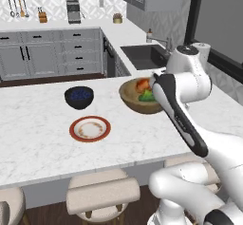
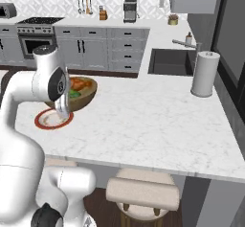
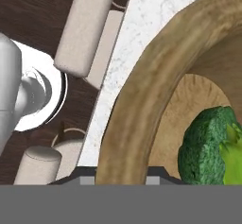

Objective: Pick the chicken drumstick and broccoli from their plates and place them in the bowl. Then put the bowl in the fridge.

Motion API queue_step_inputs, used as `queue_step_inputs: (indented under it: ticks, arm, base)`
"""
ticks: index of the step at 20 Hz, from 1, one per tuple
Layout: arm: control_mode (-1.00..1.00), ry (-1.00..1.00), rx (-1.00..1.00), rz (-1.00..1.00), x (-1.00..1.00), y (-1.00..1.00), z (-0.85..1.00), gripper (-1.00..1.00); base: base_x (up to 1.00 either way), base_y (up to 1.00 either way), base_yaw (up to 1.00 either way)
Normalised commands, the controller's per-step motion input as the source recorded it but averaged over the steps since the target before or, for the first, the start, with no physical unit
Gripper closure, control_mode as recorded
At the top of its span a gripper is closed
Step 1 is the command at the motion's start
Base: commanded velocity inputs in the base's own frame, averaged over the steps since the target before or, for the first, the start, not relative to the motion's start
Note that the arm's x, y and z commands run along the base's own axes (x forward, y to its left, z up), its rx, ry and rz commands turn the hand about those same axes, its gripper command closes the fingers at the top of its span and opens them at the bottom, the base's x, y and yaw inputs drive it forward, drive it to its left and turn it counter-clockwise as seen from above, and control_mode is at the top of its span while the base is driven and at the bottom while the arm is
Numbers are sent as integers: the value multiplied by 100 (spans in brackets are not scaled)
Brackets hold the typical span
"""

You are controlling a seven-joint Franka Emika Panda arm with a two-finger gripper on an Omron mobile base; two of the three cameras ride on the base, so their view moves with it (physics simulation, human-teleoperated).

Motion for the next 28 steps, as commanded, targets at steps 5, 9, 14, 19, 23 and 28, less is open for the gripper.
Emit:
queue_step_inputs:
  ticks: [5,9,14,19,23,28]
  arm:
    - [-100,-12,4,-3,-72,0,65,100]
    - [-100,0,8,-7,-62,-14,66,100]
    - [-100,1,-4,-3,-72,-2,28,100]
    - [-100,12,3,0,-44,-6,8,100]
    - [-100,4,14,0,-39,-22,-17,100]
    - [-100,0,0,0,0,0,-2,100]
  base:
    - [0,0,0]
    - [0,0,0]
    - [0,0,0]
    - [0,0,0]
    - [0,0,0]
    - [0,0,0]
